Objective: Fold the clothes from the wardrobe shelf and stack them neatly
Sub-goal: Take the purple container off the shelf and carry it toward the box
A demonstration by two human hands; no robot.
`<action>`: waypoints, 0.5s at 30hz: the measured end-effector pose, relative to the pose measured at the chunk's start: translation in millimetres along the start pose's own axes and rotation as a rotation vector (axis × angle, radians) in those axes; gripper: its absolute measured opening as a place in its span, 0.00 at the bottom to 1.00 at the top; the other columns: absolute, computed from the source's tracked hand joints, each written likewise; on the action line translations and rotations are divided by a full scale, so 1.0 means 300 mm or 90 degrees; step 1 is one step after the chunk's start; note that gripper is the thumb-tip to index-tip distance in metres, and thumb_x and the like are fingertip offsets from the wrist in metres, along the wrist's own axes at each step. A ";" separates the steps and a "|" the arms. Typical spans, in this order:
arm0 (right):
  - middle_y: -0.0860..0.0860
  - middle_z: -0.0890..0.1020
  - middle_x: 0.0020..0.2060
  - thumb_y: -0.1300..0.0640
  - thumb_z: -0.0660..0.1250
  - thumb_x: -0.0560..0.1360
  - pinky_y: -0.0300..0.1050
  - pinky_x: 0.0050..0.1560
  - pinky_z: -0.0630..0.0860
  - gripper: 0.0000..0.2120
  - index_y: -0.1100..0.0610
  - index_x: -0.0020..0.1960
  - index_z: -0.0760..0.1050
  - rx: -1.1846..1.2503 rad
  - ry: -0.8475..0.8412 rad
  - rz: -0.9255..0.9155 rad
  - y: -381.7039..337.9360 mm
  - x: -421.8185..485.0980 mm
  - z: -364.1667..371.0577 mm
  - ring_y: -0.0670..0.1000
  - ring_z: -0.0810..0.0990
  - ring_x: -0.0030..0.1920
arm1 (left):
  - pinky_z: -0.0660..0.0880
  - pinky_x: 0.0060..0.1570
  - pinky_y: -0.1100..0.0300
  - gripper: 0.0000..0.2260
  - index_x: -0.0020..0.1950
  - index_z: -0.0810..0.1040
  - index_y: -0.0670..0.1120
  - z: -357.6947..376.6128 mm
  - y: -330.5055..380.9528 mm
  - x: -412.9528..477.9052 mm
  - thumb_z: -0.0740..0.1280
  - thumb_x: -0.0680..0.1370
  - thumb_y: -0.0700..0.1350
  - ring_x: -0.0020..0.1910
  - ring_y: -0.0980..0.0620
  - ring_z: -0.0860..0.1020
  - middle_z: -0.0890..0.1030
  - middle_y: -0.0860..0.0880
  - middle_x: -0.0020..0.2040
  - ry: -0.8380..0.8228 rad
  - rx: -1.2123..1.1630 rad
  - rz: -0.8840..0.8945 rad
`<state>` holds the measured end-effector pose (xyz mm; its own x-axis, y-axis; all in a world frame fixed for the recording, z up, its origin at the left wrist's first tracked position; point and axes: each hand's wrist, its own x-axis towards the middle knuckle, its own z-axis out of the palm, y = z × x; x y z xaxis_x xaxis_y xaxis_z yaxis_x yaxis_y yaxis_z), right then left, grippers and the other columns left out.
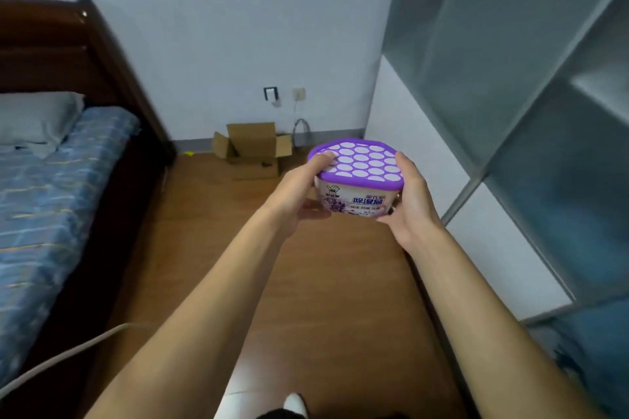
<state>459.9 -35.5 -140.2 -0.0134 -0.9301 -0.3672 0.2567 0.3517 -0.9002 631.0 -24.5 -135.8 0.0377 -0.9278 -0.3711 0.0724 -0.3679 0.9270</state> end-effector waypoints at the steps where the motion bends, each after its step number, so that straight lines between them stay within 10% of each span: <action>1: 0.50 0.87 0.46 0.38 0.60 0.78 0.58 0.57 0.77 0.17 0.48 0.55 0.79 -0.017 -0.019 0.015 0.015 0.027 0.065 0.51 0.86 0.44 | 0.82 0.43 0.52 0.22 0.57 0.81 0.50 -0.069 -0.005 0.017 0.68 0.72 0.64 0.46 0.41 0.84 0.86 0.45 0.51 0.013 -0.011 -0.001; 15: 0.52 0.84 0.55 0.32 0.63 0.75 0.54 0.49 0.83 0.26 0.49 0.63 0.73 -0.157 -0.121 0.113 0.191 0.631 0.631 0.55 0.84 0.54 | 0.81 0.42 0.55 0.25 0.57 0.80 0.52 -0.652 -0.066 0.552 0.72 0.67 0.66 0.48 0.50 0.86 0.87 0.51 0.50 0.152 -0.114 -0.020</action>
<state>655.2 -211.5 -217.1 0.1960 -0.8472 -0.4937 -0.0028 0.5030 -0.8643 830.9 -158.7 -226.1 0.2650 -0.8672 -0.4217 0.2508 -0.3603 0.8985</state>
